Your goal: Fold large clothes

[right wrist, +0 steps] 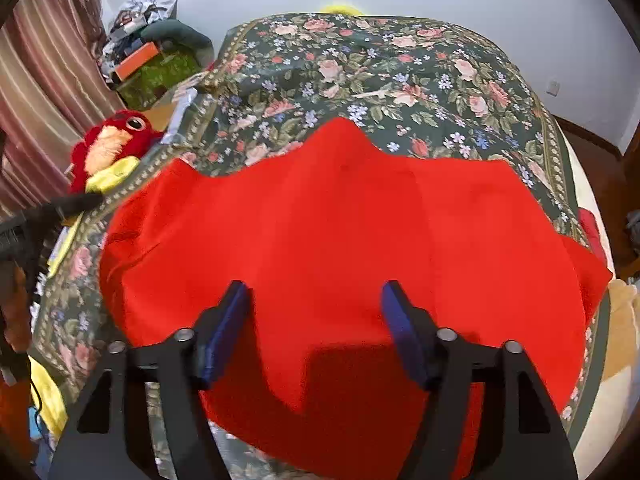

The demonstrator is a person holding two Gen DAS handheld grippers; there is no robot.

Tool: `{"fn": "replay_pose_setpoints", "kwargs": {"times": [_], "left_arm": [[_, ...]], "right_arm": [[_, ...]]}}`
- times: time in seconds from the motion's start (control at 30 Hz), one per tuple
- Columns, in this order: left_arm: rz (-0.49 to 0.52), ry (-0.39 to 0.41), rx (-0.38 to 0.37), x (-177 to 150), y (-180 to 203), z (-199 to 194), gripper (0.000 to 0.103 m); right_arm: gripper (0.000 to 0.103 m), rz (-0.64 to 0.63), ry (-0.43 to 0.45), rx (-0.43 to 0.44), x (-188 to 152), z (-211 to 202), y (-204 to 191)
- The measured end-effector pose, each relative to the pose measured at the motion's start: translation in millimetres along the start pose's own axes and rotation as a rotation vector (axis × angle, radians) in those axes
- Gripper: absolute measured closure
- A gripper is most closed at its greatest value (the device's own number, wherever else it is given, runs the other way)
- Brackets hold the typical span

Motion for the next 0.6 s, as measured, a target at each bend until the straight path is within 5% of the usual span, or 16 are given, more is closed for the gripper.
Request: {"fn": "replay_pose_setpoints", "kwargs": {"times": [0.1, 0.23, 0.33, 0.6], "left_arm": [[0.016, -0.09, -0.012, -27.2, 8.2, 30.6, 0.045], [-0.008, -0.109, 0.006, -48.1, 3.7, 47.2, 0.037], [-0.041, -0.09, 0.034, -55.5, -8.2, 48.2, 0.021], [-0.121, -0.104, 0.02, -73.9, -31.2, 36.5, 0.017]], "right_arm": [[0.017, 0.009, -0.009, -0.006, -4.3, -3.5, 8.5], [0.011, 0.042, -0.039, 0.013, -16.7, -7.8, 23.4], [0.01, 0.079, -0.04, -0.008, -25.2, -13.4, 38.4], [0.01, 0.225, -0.069, -0.069, -58.1, -32.8, 89.4]]}}
Point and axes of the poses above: each gripper's, at about its wrist camera, not at the fingertips, and z roughly the way its jaws point, y to its right, x to its top, the point moved 7 cm from there along z, roughly the way its jaws point, and after that the axes turned 1 degree about -x, right-handed, at the moved point
